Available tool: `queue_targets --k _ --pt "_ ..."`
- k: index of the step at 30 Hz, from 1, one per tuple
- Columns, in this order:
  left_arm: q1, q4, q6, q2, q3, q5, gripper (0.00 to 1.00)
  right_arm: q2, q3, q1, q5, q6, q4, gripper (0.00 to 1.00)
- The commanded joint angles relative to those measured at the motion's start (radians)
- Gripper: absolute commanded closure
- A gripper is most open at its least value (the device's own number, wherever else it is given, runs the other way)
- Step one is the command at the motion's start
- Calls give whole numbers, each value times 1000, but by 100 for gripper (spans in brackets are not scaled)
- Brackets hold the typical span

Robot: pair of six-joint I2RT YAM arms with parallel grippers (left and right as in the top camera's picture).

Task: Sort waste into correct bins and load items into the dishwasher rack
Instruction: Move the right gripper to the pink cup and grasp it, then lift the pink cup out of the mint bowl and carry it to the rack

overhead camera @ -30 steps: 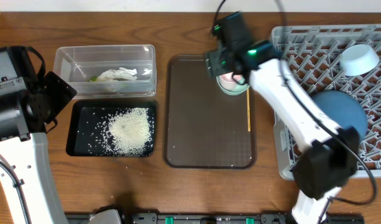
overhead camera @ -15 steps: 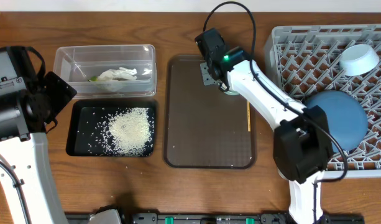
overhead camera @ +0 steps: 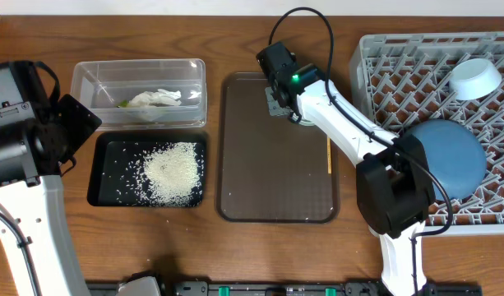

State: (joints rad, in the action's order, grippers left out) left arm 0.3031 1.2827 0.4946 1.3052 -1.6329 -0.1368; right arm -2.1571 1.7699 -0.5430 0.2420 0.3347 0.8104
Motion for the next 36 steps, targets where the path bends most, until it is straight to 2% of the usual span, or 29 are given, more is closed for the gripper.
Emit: queue_targets --k 1,14,20,25,30,32,36 --pt "4 4 1 -3 -6 -5 7 8 32 -1 20 3 14 99" --pt "4 4 1 -3 -6 -5 7 131 371 47 -36 9 242 99" --pt "4 4 1 -3 -6 -5 7 238 432 204 -148 9 309 99" --pt "4 4 1 -3 -6 -5 7 281 432 465 -410 -19 359 99" --pt "4 4 1 -3 -6 -5 7 271 418 767 -808 -142 403 99" --pt "4 4 1 -3 -6 -5 7 262 389 889 -1020 -235 407 99" --pt "4 4 1 -3 -6 -5 7 253 311 1046 -1242 -320 407 99"
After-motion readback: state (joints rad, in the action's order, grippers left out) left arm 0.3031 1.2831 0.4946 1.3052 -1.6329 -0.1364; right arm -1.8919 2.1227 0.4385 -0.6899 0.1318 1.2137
